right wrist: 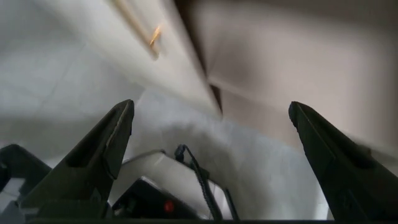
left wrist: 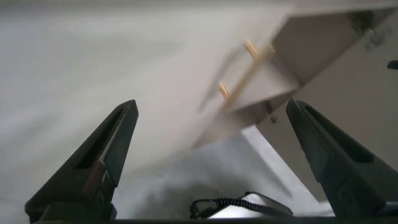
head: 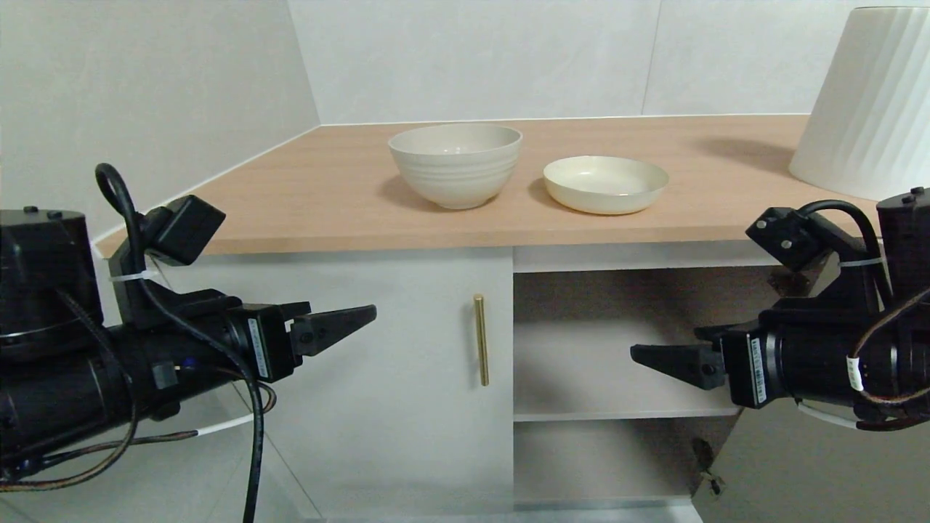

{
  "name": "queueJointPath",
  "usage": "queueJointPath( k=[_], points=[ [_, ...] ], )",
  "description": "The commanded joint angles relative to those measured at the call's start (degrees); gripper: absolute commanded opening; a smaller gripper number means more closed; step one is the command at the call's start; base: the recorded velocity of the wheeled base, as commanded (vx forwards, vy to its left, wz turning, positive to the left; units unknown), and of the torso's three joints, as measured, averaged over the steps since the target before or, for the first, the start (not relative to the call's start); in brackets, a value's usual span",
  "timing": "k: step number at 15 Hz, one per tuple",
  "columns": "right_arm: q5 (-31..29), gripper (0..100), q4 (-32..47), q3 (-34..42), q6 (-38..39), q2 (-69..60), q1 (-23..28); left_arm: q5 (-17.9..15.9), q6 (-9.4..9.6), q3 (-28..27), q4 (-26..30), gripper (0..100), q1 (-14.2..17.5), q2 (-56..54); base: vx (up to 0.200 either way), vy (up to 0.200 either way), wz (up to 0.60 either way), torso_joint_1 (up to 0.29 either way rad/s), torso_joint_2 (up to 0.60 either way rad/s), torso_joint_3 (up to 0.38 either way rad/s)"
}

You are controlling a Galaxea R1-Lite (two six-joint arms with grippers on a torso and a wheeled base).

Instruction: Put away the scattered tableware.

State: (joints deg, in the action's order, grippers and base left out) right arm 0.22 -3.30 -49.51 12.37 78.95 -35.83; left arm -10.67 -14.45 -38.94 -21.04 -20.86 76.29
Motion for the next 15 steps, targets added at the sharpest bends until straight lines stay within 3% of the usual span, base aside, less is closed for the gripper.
queueJointPath(
  k=[1,10,15],
  points=[
    [0.0,100,-0.1,0.0,0.0,-0.5,0.0,-0.1,-0.06,0.0,0.1,100,-0.3,-1.1,0.0,0.0,0.0,0.0,0.0,0.0],
    [0.0,100,-0.3,0.8,-1.6,-0.4,0.0,-0.2,-0.06,-0.1,1.3,100,-0.7,-0.5,0.0,0.0,0.0,0.0,0.0,0.0],
    [0.0,100,-0.5,0.9,-1.7,-0.5,0.0,-0.2,-0.06,0.1,1.3,100,-0.7,0.3,0.0,0.0,0.0,0.087,-0.27,-0.258]
  ],
)
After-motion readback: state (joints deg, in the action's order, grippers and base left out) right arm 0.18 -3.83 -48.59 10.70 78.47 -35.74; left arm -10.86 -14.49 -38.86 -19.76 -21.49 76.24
